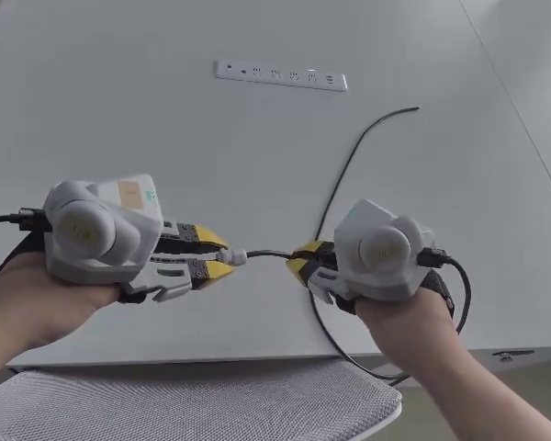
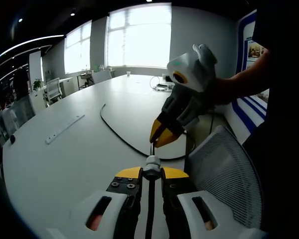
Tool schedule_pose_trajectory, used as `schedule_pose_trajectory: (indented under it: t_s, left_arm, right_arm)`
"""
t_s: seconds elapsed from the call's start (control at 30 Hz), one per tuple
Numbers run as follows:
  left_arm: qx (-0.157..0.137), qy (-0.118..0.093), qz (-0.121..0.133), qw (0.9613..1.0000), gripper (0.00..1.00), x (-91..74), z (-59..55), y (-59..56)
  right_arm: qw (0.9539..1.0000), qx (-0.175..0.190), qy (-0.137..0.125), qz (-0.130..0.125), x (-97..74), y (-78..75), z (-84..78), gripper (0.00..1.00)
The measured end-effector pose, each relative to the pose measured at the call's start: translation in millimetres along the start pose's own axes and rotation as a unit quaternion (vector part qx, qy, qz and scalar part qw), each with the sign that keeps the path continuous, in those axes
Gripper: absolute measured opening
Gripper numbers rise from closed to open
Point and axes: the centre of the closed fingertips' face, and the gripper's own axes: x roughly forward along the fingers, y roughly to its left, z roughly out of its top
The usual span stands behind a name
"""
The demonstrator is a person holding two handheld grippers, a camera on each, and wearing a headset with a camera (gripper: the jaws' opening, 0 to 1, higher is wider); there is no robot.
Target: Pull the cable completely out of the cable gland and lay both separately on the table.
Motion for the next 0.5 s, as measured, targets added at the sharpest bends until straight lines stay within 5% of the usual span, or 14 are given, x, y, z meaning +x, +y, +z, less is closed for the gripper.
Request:
schedule_pose_trajectory:
  t_s: [0.27, 0.4, 0.5]
  left_arm:
    - [0.000, 0.005, -0.003, 1.0000, 0.15, 0.9, -1.7, -0.8]
    - [0.005, 0.009, -0.007, 0.9999, 0.15, 1.6, -3.2, -2.5]
    - [0.004, 0.008, -0.006, 0.9999, 0.15, 1.4, -2.7, -2.4]
  right_arm:
    - [0.9967, -0.081, -0.006, -0.002, -1.7, 8.7, 9.6, 0.13]
    - [0.9810, -0.194, -0.004, -0.008, -2.3, 23.7, 24.4, 0.16]
    - [0.9755, -0.219, -0.018, 0.017, -1.2, 42.8, 37.1, 0.15]
